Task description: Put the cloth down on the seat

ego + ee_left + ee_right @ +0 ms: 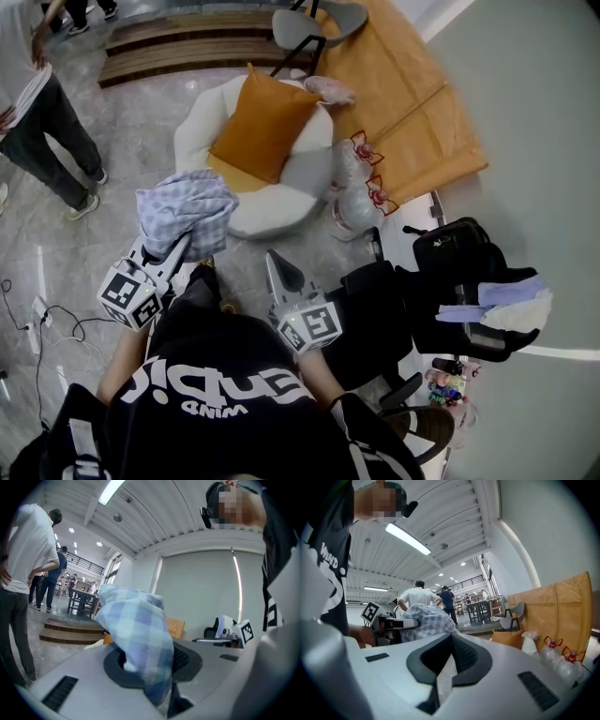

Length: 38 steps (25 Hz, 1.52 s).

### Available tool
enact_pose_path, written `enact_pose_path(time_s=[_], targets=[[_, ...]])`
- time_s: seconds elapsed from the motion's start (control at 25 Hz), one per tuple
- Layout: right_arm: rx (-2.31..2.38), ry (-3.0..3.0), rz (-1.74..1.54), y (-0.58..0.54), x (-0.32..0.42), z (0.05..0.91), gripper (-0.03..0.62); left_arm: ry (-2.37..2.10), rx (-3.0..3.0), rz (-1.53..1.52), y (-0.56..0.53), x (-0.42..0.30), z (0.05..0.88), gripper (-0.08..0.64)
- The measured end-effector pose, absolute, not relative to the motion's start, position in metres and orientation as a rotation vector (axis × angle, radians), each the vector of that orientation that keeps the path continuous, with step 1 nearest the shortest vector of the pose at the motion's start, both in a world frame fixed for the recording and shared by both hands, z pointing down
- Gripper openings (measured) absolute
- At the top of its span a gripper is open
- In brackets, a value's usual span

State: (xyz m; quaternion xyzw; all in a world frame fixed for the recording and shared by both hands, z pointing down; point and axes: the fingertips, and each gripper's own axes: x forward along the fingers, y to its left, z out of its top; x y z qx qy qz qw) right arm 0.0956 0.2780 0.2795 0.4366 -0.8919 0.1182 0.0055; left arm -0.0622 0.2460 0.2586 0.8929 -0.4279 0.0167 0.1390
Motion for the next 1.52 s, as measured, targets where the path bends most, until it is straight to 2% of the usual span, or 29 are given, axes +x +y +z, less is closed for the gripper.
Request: enact_pose_path(time_s=[0.56, 1.24, 1.52], targets=[[1.381, -2.750, 0.452, 0.212, 0.069, 0.298, 0.020, -1.150, 2.550, 0.074, 0.167, -0.082, 0.272, 0.098], [1.485, -2.706, 0.404, 0.072, 0.023, 0.284, 0.019, -1.007, 2.588, 0.059, 0.022, -0.119, 0.273, 0.098], [1.532, -2.672, 0.416, 0.056, 0.017, 0.283, 0.020, -0.942, 2.579, 0.073, 0.004, -0.121, 0.278, 0.098]])
